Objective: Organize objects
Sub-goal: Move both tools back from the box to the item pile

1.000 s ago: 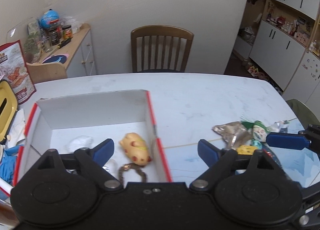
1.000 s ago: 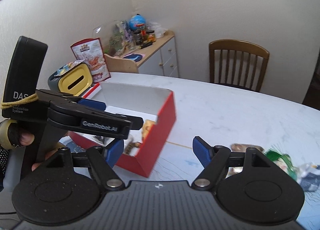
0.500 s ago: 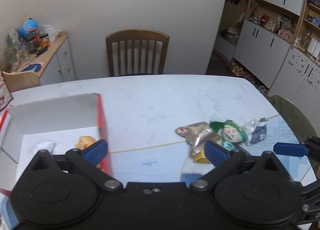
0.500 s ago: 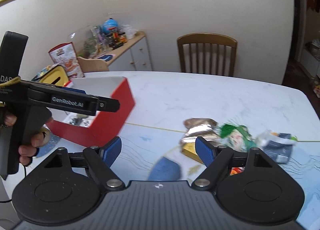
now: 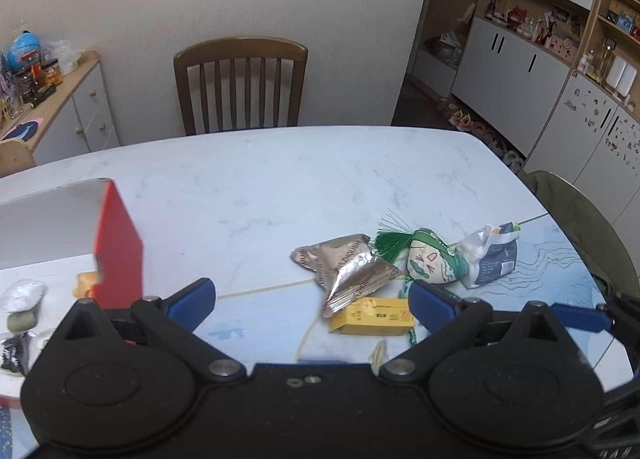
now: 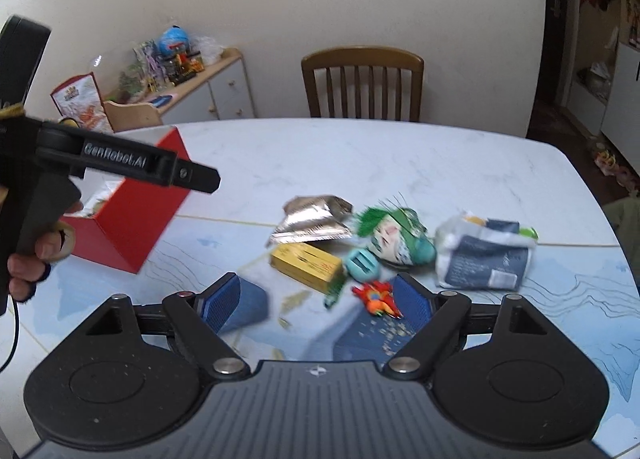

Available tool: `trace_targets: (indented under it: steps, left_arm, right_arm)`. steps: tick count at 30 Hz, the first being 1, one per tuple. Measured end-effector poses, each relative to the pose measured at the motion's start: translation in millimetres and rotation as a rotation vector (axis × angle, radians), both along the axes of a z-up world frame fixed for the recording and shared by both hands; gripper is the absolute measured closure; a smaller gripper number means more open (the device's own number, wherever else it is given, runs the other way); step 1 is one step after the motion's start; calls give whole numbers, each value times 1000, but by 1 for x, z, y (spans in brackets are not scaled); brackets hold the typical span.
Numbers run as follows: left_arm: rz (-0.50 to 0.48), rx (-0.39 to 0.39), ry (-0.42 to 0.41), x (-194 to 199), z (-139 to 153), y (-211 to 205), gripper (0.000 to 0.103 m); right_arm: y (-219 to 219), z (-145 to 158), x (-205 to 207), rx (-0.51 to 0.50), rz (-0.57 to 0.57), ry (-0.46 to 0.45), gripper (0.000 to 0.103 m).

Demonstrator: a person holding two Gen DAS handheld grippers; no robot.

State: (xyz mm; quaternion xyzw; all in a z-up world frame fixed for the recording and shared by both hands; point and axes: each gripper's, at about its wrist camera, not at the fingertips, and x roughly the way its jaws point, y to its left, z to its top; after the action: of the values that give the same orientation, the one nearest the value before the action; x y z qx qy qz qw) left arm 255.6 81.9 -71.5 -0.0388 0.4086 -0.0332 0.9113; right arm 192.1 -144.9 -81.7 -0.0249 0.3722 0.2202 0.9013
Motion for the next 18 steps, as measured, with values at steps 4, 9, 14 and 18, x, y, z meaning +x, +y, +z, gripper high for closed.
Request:
trace_targets:
  steps: [4, 9, 14, 18]
  left_arm:
    - [9, 6, 35, 21, -12, -10, 1]
    - [19, 16, 79, 47, -27, -22, 1]
    - [28, 25, 126, 74, -41, -32, 1]
    - [47, 40, 161, 93, -52, -39, 1]
  right_arm:
    - [-10, -11, 9, -16, -1, 8, 19]
    - [-19, -25, 24, -35, 0, 20, 19]
    - [-24, -41, 38, -55, 5, 41, 19]
    - [-26, -53, 49, -65, 15, 57, 19]
